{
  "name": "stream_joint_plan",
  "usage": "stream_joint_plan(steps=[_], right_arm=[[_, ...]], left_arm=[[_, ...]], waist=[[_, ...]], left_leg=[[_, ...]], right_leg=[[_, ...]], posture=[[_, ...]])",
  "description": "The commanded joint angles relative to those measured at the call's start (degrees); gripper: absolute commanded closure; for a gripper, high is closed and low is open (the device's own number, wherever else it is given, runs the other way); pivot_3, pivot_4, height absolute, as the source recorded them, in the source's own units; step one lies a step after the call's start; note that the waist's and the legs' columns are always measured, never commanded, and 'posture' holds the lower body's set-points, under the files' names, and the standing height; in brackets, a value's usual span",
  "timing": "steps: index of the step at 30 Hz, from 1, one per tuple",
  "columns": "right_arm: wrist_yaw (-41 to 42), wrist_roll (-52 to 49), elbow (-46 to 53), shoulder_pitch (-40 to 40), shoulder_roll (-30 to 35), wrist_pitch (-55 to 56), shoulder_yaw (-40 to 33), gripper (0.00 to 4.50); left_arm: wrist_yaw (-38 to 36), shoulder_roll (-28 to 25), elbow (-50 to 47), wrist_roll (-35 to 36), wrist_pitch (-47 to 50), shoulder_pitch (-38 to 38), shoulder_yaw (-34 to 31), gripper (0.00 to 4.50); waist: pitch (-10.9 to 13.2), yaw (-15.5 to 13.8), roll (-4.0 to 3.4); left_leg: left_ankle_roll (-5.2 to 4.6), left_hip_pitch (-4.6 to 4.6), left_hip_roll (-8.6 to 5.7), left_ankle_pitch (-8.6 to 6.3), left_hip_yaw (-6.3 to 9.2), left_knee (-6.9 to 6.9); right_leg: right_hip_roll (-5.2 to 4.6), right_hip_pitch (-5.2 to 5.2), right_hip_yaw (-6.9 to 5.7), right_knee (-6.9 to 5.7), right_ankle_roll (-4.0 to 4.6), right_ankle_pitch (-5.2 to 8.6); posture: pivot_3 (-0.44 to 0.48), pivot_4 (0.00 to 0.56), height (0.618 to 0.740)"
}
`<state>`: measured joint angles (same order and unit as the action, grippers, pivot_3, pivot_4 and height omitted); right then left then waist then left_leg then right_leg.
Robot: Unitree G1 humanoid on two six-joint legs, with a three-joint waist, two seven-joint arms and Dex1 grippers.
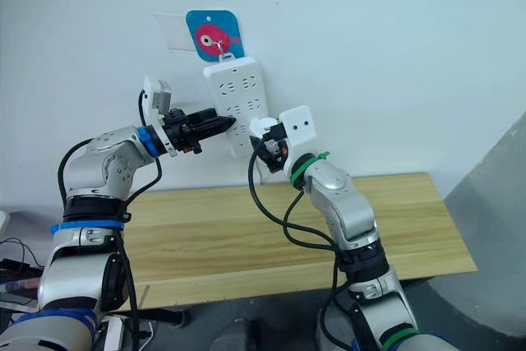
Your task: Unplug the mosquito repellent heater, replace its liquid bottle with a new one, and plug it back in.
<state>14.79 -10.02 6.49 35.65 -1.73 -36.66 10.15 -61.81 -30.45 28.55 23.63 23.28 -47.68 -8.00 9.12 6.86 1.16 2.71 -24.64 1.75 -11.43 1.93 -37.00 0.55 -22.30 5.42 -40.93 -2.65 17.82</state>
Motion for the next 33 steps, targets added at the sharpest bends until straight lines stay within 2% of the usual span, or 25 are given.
stream_joint_plan(steps=[1,3,4,9,17,19,21,29,31,33], right_arm=[[2.74,-1.53,3.95,0.02,0.57,-2.17,2.11,0.86],[3.33,-2.31,6.42,-0.74,1.74,-4.17,1.67,0.21],[3.72,-2.71,7.75,-1.15,2.33,-5.25,1.46,0.04],[5.36,-4.86,14.49,-3.14,6.14,-10.35,0.09,0.04],[10.17,-11.1,24.11,-6.16,16.57,-18.74,-4.84,0.04],[11.04,-14.25,24.57,-6.83,16.65,-19.53,-7.28,0.39],[11.59,-15.95,24.63,-7.46,16.65,-19.49,-8.26,0.88],[10.99,-15.77,21.92,-7.66,14.7,-15.15,-3.76,3.76],[11.32,-15.17,20.79,-7.51,14.19,-13.46,-2.16,4.45],[11.68,-14.78,19.27,-7.2,13.29,-11.75,-0.5,4.48]], left_arm=[[-0.44,1.34,-3.09,1.97,-1.51,-1.47,-0.91,3.19],[-0.13,1.34,-2.94,1.7,-1.68,-1.41,-1.08,3.19],[-0.09,1.35,-2.88,1.63,-1.75,-1.38,-1.14,3.19],[-0.18,1.39,-2.94,1.41,-1.97,-1.11,-1.1,3.19],[-0.39,1.14,-2.23,1.12,-2.35,-1.2,-0.98,3.19],[-0.07,1.02,-1.39,1.01,-2.54,-1.57,-1.2,3.19],[0.55,0.87,-0.61,0.77,-3.04,-1.87,-1.48,2.47],[0.12,-3.33,-3.76,1.16,-1.19,2.9,-2.34,0.07],[0.62,-4.51,-5.55,1.5,-0.45,4.57,-3.0,0.0],[1.55,-6.01,-8.81,2.81,1.7,6.99,-4.58,0.0]], waist=[[0.0,-0.28,0.0],[0.01,-0.39,0.01],[0.01,-0.42,0.01],[0.01,-0.49,0.02],[0.03,-0.48,0.05],[0.04,-0.48,0.06],[0.04,-0.47,0.06],[0.04,-0.19,0.06],[0.05,-0.24,0.07],[0.07,-0.35,0.11]], left_leg=[[0.0,0.0,0.0,0.0,0.0,0.0],[0.0,-0.03,0.0,0.0,0.0,0.04],[0.0,-0.07,0.0,0.0,0.02,0.04],[0.0,-0.13,-0.03,-0.01,0.03,0.05],[0.0,-0.13,-0.04,-0.01,0.03,0.05],[0.0,-0.13,-0.04,-0.01,0.03,0.05],[0.0,-0.13,-0.04,-0.01,0.05,0.06],[0.0,-0.11,-0.01,-0.01,0.0,0.11],[0.0,-0.1,0.0,-0.01,0.01,0.12],[0.0,-0.11,0.0,-0.01,0.02,0.11]], right_leg=[[0.0,0.0,0.0,0.01,0.0,0.0],[-0.01,0.0,-0.03,0.06,0.0,0.0],[-0.01,-0.02,-0.06,0.06,0.0,0.0],[-0.07,-0.04,-0.09,0.12,0.01,0.01],[-0.06,-0.03,-0.11,0.13,-0.01,0.01],[-0.06,-0.03,-0.11,0.13,-0.01,0.01],[-0.05,-0.03,-0.13,0.13,-0.01,0.01],[-0.03,-0.04,-0.07,0.15,-0.01,0.02],[-0.03,-0.03,-0.08,0.14,-0.01,0.02],[-0.04,-0.03,-0.08,0.15,-0.02,0.03]], posture=[[-0.048,0.112,0.74],[-0.05,0.112,0.74],[-0.051,0.112,0.74],[-0.056,0.11,0.74],[-0.067,0.107,0.74],[-0.071,0.109,0.74],[-0.074,0.11,0.74],[-0.057,0.118,0.74],[-0.044,0.121,0.74],[-0.033,0.126,0.74]])
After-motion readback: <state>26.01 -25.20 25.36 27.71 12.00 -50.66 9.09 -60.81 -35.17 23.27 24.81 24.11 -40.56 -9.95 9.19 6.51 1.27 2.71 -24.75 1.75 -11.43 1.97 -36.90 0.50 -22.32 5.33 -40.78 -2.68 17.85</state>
